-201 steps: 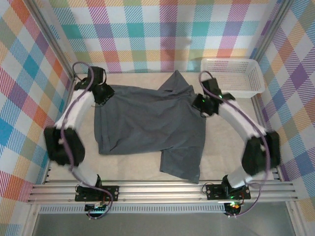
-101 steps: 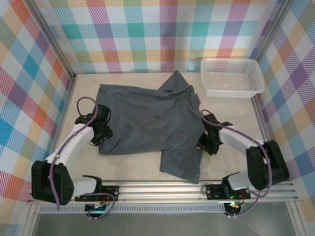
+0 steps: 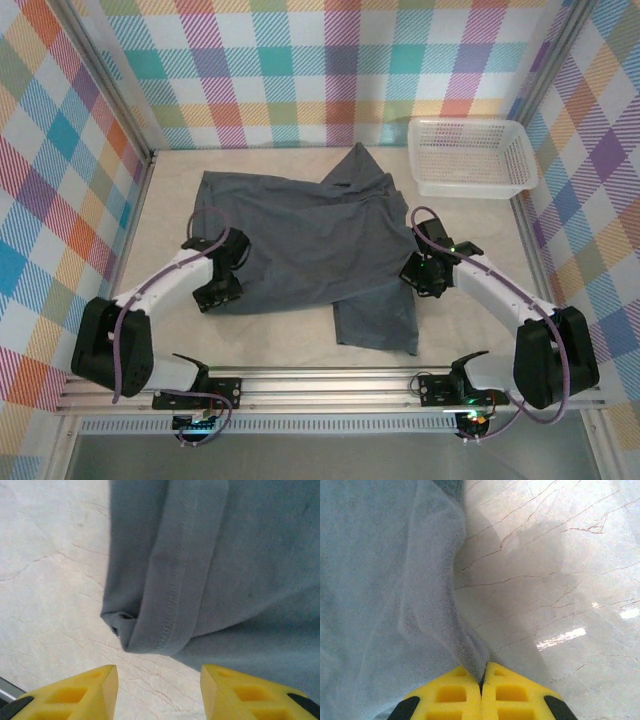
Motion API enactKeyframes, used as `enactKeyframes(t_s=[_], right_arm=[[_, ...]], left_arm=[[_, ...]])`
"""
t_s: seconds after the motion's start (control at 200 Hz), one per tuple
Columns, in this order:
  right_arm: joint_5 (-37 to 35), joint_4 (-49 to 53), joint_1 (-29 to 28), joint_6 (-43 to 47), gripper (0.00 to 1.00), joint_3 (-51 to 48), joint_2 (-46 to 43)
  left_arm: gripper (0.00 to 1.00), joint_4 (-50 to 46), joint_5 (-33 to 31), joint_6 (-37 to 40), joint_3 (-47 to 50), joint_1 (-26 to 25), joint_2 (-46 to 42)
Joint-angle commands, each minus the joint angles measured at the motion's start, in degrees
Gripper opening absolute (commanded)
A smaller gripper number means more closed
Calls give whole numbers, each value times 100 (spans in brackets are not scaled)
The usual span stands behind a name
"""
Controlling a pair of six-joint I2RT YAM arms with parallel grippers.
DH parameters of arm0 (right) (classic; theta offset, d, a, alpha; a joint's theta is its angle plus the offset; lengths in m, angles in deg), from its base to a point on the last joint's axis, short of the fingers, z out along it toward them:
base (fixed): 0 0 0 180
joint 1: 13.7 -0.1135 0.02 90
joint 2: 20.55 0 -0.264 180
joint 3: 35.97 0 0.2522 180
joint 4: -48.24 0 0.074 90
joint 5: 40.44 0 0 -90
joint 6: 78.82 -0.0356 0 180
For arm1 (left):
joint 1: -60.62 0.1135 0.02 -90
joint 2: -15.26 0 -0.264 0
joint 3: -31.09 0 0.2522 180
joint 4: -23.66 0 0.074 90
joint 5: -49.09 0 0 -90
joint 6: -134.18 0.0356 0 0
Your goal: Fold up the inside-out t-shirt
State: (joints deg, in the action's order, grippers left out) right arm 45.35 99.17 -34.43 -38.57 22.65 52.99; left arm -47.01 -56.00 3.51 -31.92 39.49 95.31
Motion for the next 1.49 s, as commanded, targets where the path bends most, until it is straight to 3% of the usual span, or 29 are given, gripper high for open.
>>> enactKeyframes(t_s=[0.0, 0.115, 0.25, 0.345, 0.51, 0.71, 0.795, 0.88, 1.005, 1.1, 1.19, 1.32, 1.49], right_arm=[[-281, 160, -10, -182, 0, 151, -112], [-174, 195, 25, -136, 0, 382, -122], [-385, 756, 88, 81, 0, 856, -74], [-92, 900, 634, 14, 0, 871, -313], [165, 996, 1344, 319, 0, 894, -381], [357, 890, 1405, 370, 0, 871, -274], [465, 892, 1405, 361, 0, 866, -268], [538, 867, 1405, 375, 0, 840, -303], [544, 841, 1408, 405, 0, 807, -331], [572, 740, 1407, 391, 0, 755, -312], [622, 637, 1405, 362, 0, 726, -238], [714, 599, 1398, 407, 0, 784, -123], [658, 718, 1397, 545, 0, 849, -218]], left_arm=[[48, -72, -329, 38, 125, -163, 414], [44, 261, -268, 176, 228, -149, 936], [26, 323, -414, 139, -55, -65, 1125], [17, 238, -672, 187, -316, 95, 961], [13, 369, -627, 609, -734, 847, 954], [13, 586, -726, 1003, -1497, 1371, 1802], [21, 567, -598, 1025, -1656, 1382, 1938], [28, 592, -92, 916, -1507, 1376, 1622], [27, 449, 628, 499, -903, 1016, 531], [25, 92, 270, -91, -507, 341, -258], [25, 70, 47, -483, -196, -90, -466], [27, 221, -321, -653, -252, -138, -10], [41, 575, -774, -393, -557, -119, 453]])
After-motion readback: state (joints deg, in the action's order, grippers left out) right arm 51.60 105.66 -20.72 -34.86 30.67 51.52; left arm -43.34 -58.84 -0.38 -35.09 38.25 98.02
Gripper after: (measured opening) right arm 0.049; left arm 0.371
